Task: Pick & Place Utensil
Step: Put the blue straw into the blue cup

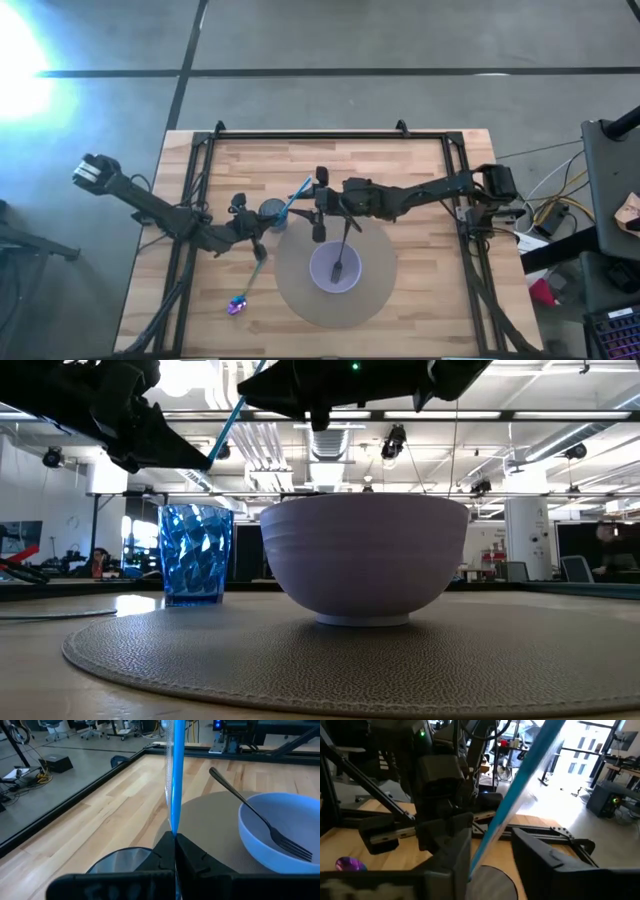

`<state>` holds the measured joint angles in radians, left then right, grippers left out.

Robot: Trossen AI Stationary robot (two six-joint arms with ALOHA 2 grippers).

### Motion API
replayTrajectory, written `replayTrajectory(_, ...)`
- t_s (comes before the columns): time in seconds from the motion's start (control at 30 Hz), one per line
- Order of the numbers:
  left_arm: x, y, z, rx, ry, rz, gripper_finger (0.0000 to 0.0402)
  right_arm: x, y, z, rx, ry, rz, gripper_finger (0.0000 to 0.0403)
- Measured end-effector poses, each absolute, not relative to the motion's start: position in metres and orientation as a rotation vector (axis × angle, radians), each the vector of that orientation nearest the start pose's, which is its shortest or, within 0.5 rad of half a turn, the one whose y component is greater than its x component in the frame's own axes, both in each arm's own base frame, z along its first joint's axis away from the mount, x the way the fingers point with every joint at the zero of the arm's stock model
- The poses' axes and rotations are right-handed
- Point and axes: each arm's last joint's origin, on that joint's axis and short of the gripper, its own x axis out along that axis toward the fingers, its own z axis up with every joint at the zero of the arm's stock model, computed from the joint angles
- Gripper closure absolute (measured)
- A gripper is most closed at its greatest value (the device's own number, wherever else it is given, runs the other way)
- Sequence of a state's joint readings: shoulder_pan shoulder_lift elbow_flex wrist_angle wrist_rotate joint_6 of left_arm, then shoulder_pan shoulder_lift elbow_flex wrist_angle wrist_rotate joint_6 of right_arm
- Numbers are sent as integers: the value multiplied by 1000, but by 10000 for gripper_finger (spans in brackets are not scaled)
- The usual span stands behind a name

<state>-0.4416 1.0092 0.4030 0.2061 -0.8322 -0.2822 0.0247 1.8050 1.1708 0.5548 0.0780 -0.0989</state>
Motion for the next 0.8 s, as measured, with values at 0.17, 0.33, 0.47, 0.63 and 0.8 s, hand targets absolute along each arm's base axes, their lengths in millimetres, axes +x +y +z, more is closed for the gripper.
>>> replayTrajectory(0.17,186,-64,203,-37,264,425,401,410,8,256,-101,81,-36,343)
replayTrajectory(0.33,186,-64,203,-37,263,426,401,410,9,256,-93,80,-20,390)
replayTrajectory(0.47,186,-64,203,-37,263,426,401,410,8,256,-80,80,-21,393)
replayTrajectory(0.63,186,-64,203,-36,264,426,401,410,8,255,-80,86,-21,395)
replayTrajectory(0.8,186,-64,202,-31,269,426,401,411,8,254,-70,108,-21,395)
